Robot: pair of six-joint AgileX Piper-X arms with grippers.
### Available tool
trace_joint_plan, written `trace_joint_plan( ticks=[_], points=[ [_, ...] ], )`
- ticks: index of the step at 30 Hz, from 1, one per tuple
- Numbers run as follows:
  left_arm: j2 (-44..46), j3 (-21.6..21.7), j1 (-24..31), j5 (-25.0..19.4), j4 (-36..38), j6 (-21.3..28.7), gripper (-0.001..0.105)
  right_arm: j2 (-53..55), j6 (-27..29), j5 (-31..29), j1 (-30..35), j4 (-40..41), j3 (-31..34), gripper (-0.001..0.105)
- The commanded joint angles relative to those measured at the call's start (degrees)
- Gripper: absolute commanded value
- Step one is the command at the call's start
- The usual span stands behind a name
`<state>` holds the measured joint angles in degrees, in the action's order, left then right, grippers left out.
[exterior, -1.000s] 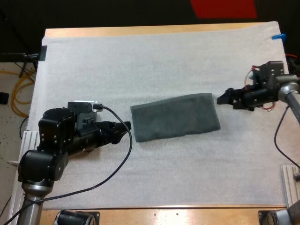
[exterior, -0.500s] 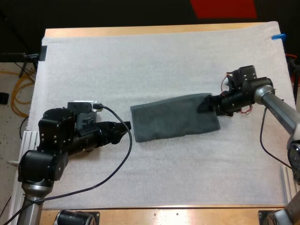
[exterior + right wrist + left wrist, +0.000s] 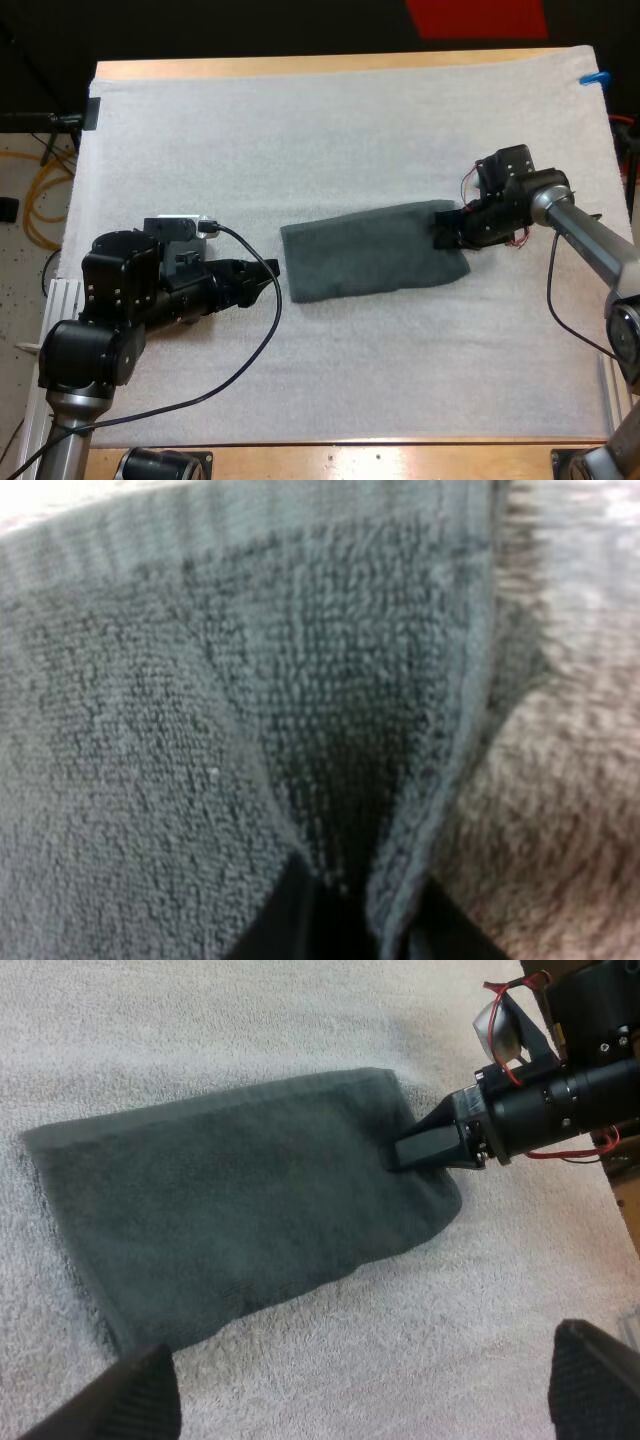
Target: Pick towel from pile fold and stack
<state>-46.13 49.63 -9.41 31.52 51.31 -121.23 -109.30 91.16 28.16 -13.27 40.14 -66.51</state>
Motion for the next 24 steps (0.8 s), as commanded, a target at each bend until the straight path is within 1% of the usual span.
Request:
trace_joint_plan(
  ticks=[1,5,8,11,13,14,16,18,20,24],
  points=[
    [0.4,0.3,-0.2,0.4,0.2,-0.3,0.072,-0.1,0.3,-2.8,-0.2,0.5,0.2,0.000],
    [0.4,0.3,-0.2,0.4,0.2,-0.3,0.072,1.5,0.7,-7.5,-0.2,1.1,0.2,0.000],
    [0.4,0.3,-0.2,0.4,0.2,-0.3,0.072,4.0,2.3,-14.9,-0.2,3.2,0.2,0.000],
    [0.4,0.3,-0.2,0.4,0.2,-0.3,0.072,7.2,5.1,-24.7,-0.2,6.2,0.2,0.000],
    [0.4,0.3,-0.2,0.4,0.2,-0.3,0.072,9.4,8.4,-32.9,-0.2,8.4,0.2,0.000],
    [0.4,0.3,-0.2,0.4,0.2,-0.3,0.072,10.0,9.3,-34.9,-0.2,8.8,0.2,0.000],
    [0.4,0.3,-0.2,0.4,0.2,-0.3,0.072,12.2,12.1,-42.5,-0.2,9.2,0.2,0.000],
    [0.4,0.3,-0.2,0.4,0.2,-0.3,0.072,13.9,13.7,-46.8,-0.2,9.1,0.2,0.000],
    [0.4,0.3,-0.2,0.4,0.2,-0.3,0.072,15.3,14.5,-48.9,-0.2,9.1,0.2,0.000],
    [0.4,0.3,-0.2,0.4,0.3,-0.3,0.072,17.1,14.5,-48.8,-0.2,9.1,0.2,0.000]
  ],
)
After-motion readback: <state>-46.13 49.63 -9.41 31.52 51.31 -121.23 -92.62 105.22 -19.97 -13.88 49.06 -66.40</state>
